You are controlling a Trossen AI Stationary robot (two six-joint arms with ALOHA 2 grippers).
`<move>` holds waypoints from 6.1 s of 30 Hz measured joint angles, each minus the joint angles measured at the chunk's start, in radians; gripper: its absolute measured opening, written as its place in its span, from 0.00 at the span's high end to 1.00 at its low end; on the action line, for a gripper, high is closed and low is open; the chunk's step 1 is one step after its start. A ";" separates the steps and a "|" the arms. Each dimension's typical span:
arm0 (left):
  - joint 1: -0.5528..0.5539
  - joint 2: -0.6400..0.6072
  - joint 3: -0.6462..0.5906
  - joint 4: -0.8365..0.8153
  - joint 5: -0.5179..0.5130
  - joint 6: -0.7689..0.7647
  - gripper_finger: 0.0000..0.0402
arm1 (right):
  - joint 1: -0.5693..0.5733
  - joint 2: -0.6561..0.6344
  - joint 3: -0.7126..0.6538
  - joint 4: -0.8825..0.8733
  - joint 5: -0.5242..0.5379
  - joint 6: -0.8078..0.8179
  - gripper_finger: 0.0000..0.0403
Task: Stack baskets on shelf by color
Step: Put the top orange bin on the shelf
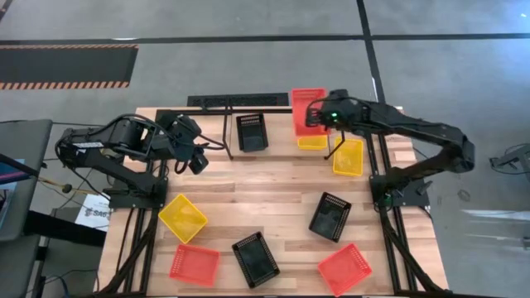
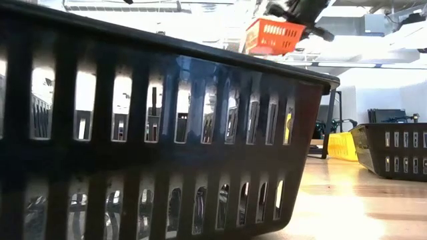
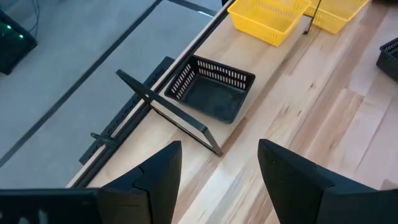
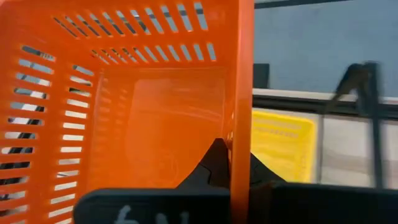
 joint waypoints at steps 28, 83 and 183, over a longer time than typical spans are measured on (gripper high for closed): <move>0.000 0.000 0.000 -0.005 0.010 0.065 0.50 | 0.007 0.135 -0.313 0.720 -0.185 0.022 1.00; 0.000 0.000 0.000 -0.005 -0.004 0.054 0.50 | -0.098 0.521 0.096 0.119 -0.262 -0.002 1.00; 0.000 0.000 0.000 -0.011 0.038 0.046 0.50 | -0.086 0.548 -0.010 0.309 -0.183 0.076 0.97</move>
